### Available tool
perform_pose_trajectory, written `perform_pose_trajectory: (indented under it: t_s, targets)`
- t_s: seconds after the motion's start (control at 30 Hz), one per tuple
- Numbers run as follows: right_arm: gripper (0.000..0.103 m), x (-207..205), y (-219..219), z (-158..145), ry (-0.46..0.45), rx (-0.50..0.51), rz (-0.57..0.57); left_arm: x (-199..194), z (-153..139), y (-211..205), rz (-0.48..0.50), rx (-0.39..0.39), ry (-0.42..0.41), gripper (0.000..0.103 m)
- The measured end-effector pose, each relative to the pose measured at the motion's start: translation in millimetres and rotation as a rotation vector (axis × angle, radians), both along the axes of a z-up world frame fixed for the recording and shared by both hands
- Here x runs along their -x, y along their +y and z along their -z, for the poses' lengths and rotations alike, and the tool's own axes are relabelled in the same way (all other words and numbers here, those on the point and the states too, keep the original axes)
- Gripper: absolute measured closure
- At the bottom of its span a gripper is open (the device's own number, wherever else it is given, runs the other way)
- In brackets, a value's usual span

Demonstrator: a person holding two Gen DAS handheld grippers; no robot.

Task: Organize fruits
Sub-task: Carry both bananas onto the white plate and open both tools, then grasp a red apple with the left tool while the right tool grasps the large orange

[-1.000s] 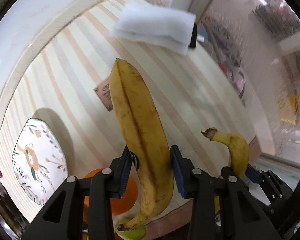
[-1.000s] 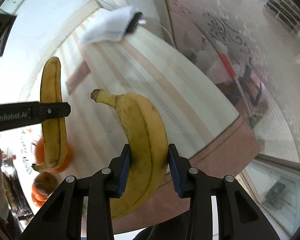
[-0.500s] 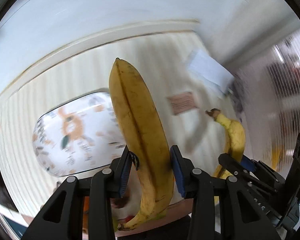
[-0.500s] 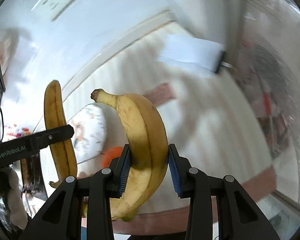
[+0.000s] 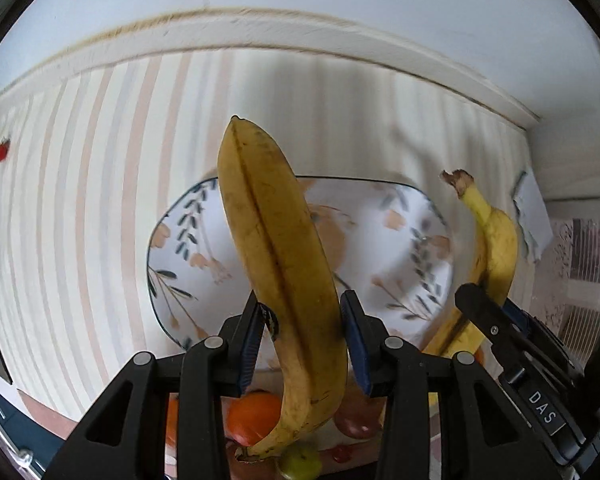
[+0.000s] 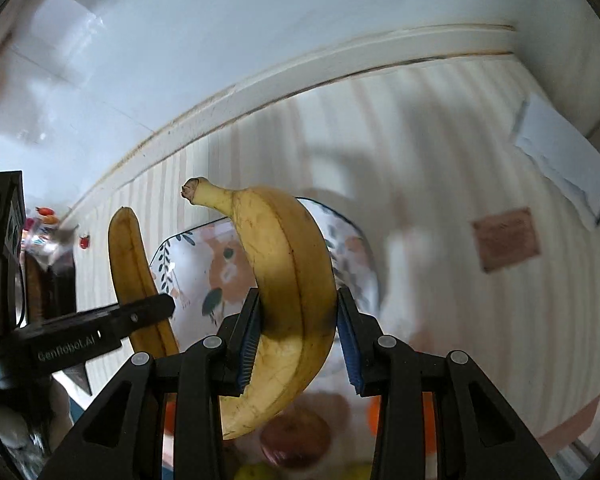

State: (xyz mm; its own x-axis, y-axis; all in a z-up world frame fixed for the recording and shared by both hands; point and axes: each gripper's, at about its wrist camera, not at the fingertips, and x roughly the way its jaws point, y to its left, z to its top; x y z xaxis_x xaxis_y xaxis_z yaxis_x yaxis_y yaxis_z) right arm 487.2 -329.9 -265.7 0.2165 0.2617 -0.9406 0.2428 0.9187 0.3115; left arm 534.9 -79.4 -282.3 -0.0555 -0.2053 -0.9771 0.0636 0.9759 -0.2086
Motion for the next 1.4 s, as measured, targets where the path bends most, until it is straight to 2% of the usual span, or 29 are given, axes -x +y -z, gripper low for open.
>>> perform_pose_trajectory:
  t_s: [0.17, 0.33, 0.7, 0.83, 0.93, 0.97, 1.07, 1.13, 1.2, 1.23, 1.4]
  targets:
    - [0.064, -18.4, 7.8, 32.8, 0.064, 0.057, -0.001, -12.2, 25.5, 13.8, -0.009, -0.009, 0.043, 0.068]
    - [0.064, -13.4, 9.6, 56.7, 0.116, 0.080, 0.020, -17.6, 43.9, 11.9, 0.006, -0.007, 0.066, 0.068]
    - [0.061, -2.3, 2.0, 72.9, 0.173, 0.076, 0.069, -18.0, 59.1, -7.5, 0.041, -0.045, 0.096, 0.067]
    - [0.038, -4.2, 1.1, 63.3, 0.166, 0.069, 0.058, -17.0, 56.0, -20.5, 0.066, -0.070, 0.078, 0.066]
    - [0.029, -3.0, 11.3, 45.2, 0.138, 0.102, 0.011, -11.0, 43.3, -28.4, 0.093, -0.092, 0.031, 0.064]
    - [0.024, 0.0, 11.6, 37.0, 0.127, 0.117, -0.016, -8.3, 39.0, -32.7, 0.096, -0.095, 0.018, 0.063]
    - [0.014, 5.6, 17.1, 22.8, 0.116, 0.144, -0.064, 0.0, 25.2, -33.7, 0.101, -0.099, -0.028, 0.048]
    - [0.012, 10.3, 17.5, 14.8, 0.107, 0.149, -0.080, 7.4, 14.9, -35.5, 0.103, -0.106, -0.054, 0.027]
    - [0.011, 17.7, 25.1, 6.3, 0.090, 0.165, -0.098, 15.5, 3.4, -34.0, 0.099, -0.118, -0.081, 0.019]
    - [0.011, 21.6, 32.1, 2.6, 0.080, 0.175, -0.105, 21.9, -2.8, -33.8, 0.093, -0.117, -0.098, 0.016]
    - [0.010, 26.5, 58.3, -13.6, 0.045, 0.192, -0.135, 38.8, -24.1, -10.5, 0.067, -0.109, -0.144, 0.015]
